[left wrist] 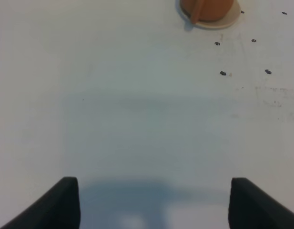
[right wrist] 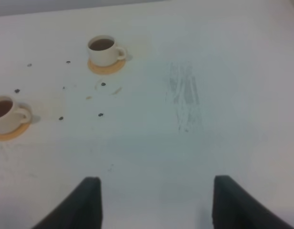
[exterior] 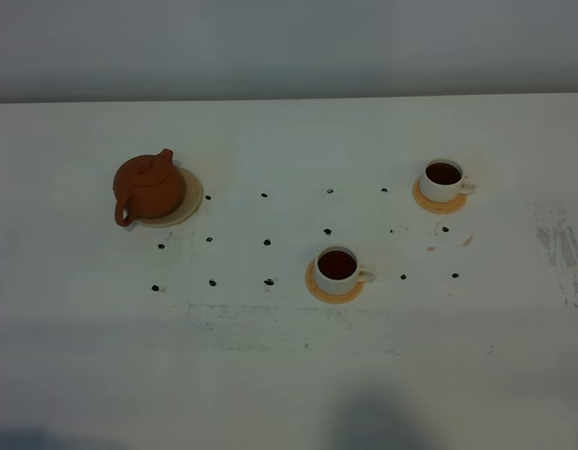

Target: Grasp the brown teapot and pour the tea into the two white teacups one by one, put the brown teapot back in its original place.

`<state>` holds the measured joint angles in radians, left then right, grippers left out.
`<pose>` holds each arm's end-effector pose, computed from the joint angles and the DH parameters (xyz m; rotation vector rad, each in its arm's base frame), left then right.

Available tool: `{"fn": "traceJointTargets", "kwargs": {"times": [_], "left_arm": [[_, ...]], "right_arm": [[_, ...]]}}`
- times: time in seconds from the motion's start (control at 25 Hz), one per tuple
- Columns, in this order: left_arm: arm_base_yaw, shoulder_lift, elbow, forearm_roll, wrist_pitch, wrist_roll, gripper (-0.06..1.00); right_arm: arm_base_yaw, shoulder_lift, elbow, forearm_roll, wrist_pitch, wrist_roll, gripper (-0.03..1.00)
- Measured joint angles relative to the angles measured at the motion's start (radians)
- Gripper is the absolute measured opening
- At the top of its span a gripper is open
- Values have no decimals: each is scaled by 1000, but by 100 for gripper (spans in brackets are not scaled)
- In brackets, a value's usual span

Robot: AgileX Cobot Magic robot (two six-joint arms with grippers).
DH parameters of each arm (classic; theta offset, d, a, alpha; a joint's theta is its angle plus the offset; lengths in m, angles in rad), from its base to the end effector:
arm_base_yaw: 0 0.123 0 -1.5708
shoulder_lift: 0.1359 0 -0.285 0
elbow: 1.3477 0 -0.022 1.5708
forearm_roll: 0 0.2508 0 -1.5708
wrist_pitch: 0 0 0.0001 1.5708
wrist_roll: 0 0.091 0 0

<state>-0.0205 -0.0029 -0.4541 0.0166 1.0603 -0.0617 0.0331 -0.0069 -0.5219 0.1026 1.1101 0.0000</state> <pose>-0.0002 0.0013 0.2645 -0.0433 2.0865 -0.0299 -0.0111 0.0080 0.2796 -0.0437 2.0632 0.1434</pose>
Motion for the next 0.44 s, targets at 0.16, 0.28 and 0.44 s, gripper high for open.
{"fn": "traceJointTargets", "kwargs": {"times": [0.16, 0.28, 0.44], "left_arm": [[0, 0, 0, 0, 0, 0, 62], [0, 0, 0, 0, 0, 0, 62], [0, 0, 0, 0, 0, 0, 62]], "right_arm": [[0, 0, 0, 0, 0, 0, 49], [0, 0, 0, 0, 0, 0, 49], [0, 0, 0, 0, 0, 0, 49]]}}
